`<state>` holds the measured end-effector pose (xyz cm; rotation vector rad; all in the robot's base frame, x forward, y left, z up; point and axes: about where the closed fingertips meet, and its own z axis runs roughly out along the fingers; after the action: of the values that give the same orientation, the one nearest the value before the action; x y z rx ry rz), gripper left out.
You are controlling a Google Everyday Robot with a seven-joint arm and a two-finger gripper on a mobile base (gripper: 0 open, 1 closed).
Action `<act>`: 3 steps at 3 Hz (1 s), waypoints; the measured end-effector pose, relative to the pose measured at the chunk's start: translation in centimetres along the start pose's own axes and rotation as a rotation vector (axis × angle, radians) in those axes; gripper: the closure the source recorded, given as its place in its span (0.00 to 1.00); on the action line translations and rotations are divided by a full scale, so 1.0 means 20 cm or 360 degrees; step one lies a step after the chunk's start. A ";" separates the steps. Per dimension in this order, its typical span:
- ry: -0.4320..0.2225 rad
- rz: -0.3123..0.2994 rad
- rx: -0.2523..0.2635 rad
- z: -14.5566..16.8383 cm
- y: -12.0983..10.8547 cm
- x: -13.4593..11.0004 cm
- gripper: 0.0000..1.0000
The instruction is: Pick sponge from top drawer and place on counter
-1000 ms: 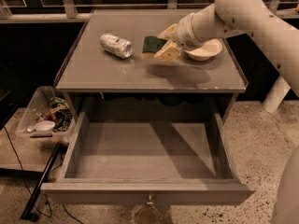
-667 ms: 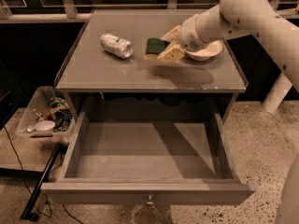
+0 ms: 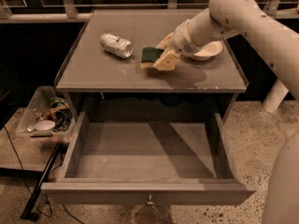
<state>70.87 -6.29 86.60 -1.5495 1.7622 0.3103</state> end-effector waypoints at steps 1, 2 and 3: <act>0.0052 0.0005 -0.0054 0.05 0.04 0.02 1.00; 0.0053 0.0005 -0.0055 0.06 0.04 0.02 0.82; 0.0053 0.0005 -0.0055 0.06 0.04 0.02 0.59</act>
Offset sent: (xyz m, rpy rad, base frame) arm -0.0021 0.0048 -0.0101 -0.0252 0.0296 0.0093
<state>70.62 -5.71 85.38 -1.5850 1.7936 0.3201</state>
